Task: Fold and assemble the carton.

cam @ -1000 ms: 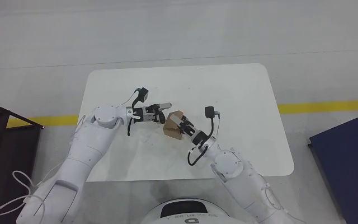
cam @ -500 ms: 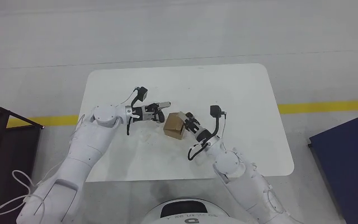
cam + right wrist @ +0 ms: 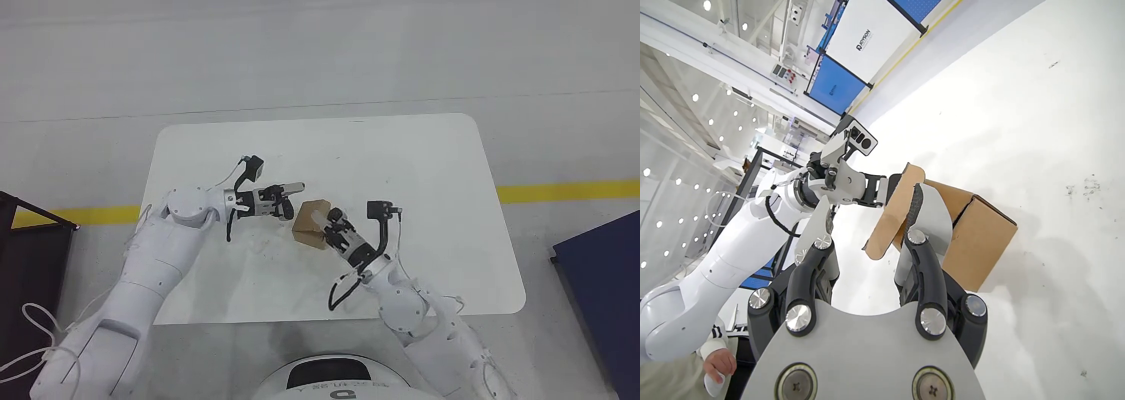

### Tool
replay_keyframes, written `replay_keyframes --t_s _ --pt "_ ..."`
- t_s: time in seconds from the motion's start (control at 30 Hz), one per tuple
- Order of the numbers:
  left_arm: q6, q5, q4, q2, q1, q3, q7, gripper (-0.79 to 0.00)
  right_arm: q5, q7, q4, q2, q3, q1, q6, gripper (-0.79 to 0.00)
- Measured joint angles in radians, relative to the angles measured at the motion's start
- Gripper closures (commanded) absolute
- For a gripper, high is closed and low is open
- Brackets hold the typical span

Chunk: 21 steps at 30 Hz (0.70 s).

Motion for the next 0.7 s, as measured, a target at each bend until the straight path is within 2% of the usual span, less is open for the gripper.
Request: replay_keyframes --t_s 0.1,0.17,0.23,0.33,0.47,0.7 --pt "-0.002 0.001 0.001 0.000 0.000 -0.001 -0.001 -0.785 -0.042 -0.005 -0.002 0.000 -0.008 0.004 0.017 -0.428" --pt "-0.003 0.001 0.001 0.000 0.001 -0.001 -0.001 -0.785 -0.077 -0.027 -0.003 -0.001 -0.010 0.005 0.037 -0.465" --pt "-0.004 0.002 0.001 -0.001 0.001 -0.001 -0.002 -0.785 -0.106 -0.068 -0.013 -0.002 -0.010 0.001 0.056 -0.462" --pt "-0.003 0.004 0.001 -0.001 0.001 -0.001 -0.003 -0.785 -0.118 -0.094 -0.047 0.001 -0.003 -0.023 0.030 -0.456" --pt "-0.004 0.006 0.000 -0.001 0.003 -0.002 -0.004 -0.785 -0.163 -0.057 -0.070 0.007 -0.006 -0.046 0.015 -0.449" --pt "-0.003 0.009 -0.007 -0.001 0.008 -0.002 -0.005 -0.785 -0.182 -0.013 -0.048 0.002 -0.029 -0.016 0.057 -0.443"
